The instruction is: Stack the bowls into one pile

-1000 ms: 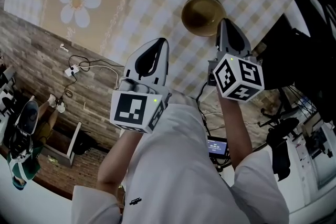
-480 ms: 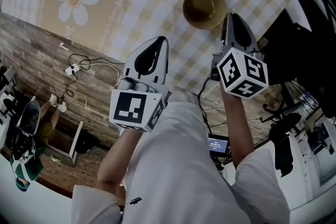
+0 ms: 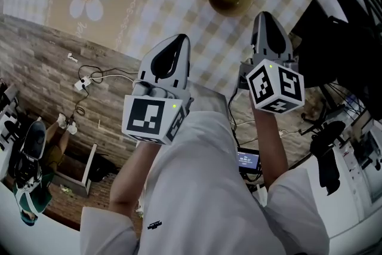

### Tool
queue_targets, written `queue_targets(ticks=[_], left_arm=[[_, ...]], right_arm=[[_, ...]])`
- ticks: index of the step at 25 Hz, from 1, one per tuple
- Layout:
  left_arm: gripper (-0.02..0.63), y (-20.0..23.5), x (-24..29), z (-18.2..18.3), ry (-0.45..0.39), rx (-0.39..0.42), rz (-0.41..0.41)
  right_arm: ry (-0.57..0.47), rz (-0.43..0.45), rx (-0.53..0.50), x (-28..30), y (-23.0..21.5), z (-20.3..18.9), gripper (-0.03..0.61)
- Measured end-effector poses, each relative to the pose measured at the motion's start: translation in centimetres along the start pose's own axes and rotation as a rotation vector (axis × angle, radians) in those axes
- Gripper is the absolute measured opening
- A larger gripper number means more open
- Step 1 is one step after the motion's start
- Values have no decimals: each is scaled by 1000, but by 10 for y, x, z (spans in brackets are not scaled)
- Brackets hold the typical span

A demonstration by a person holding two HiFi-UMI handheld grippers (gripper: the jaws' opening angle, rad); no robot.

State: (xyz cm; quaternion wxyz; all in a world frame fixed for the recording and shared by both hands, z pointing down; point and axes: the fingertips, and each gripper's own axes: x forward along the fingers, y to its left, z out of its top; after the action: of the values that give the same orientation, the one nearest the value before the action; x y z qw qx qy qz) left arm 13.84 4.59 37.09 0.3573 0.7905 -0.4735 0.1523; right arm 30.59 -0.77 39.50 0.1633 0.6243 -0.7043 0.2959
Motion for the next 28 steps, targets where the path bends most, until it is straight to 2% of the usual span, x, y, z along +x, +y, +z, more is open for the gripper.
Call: queue_targets(ticks=[10,28], left_arm=[[21,-14,-75,5,-71,52,-49],[21,-28,-256,5,-216,156,-151]], right_arm=[[-73,33,-58,-78,51,1,38],[-205,57,-156,-247,171,-14,38]])
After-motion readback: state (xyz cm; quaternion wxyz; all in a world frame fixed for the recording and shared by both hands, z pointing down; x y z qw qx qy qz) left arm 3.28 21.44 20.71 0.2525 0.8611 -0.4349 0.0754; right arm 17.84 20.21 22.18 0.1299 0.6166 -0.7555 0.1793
